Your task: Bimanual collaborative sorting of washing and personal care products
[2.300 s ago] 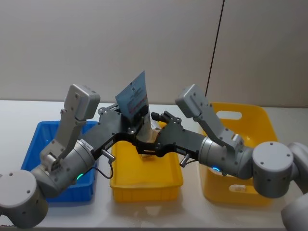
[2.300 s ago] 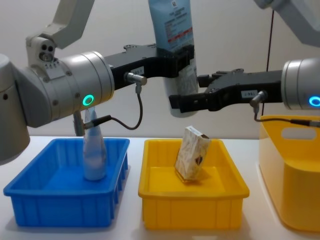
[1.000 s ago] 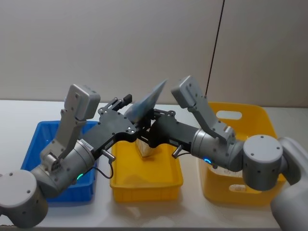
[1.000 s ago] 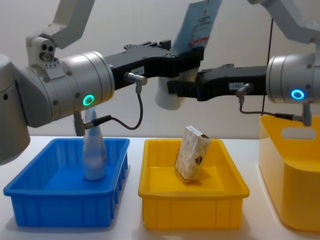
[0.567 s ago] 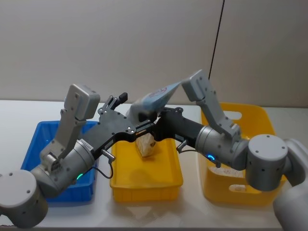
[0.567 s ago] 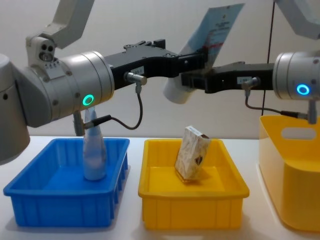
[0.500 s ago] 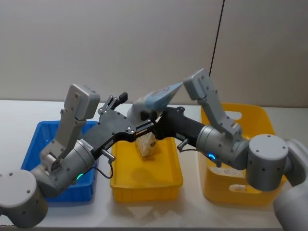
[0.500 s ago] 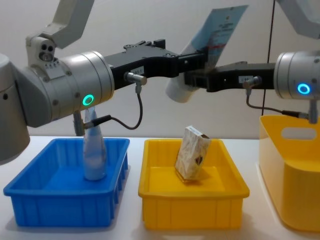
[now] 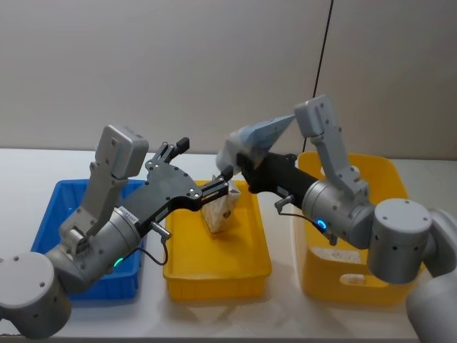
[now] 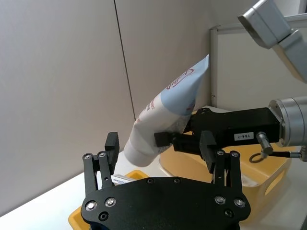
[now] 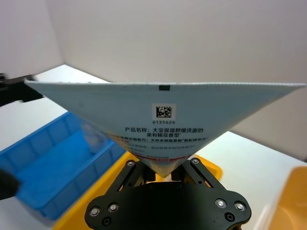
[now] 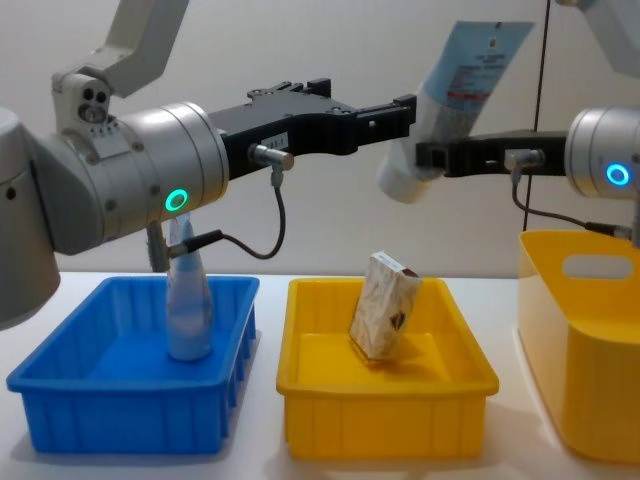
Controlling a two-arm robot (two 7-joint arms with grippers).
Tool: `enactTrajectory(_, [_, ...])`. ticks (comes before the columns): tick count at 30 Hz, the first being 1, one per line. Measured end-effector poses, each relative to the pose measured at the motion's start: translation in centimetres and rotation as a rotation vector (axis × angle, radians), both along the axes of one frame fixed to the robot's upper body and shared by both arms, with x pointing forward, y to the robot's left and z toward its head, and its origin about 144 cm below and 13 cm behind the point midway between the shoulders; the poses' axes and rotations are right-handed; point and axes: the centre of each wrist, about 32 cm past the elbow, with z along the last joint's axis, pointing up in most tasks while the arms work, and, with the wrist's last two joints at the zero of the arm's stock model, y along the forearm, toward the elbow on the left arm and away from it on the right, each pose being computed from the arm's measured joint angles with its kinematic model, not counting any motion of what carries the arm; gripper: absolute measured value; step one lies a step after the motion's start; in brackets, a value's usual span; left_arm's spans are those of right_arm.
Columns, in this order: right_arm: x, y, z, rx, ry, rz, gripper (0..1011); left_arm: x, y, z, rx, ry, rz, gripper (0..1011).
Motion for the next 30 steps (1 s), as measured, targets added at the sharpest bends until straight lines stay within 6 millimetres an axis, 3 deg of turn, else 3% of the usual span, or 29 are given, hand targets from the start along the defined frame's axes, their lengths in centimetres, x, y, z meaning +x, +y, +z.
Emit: enactTrajectory(30, [-0.6, -2.1, -0.4, 0.033, 0.109, -0.472, 106, 0.0, 0.0, 0.0, 0.000, 0.000, 0.000, 1001])
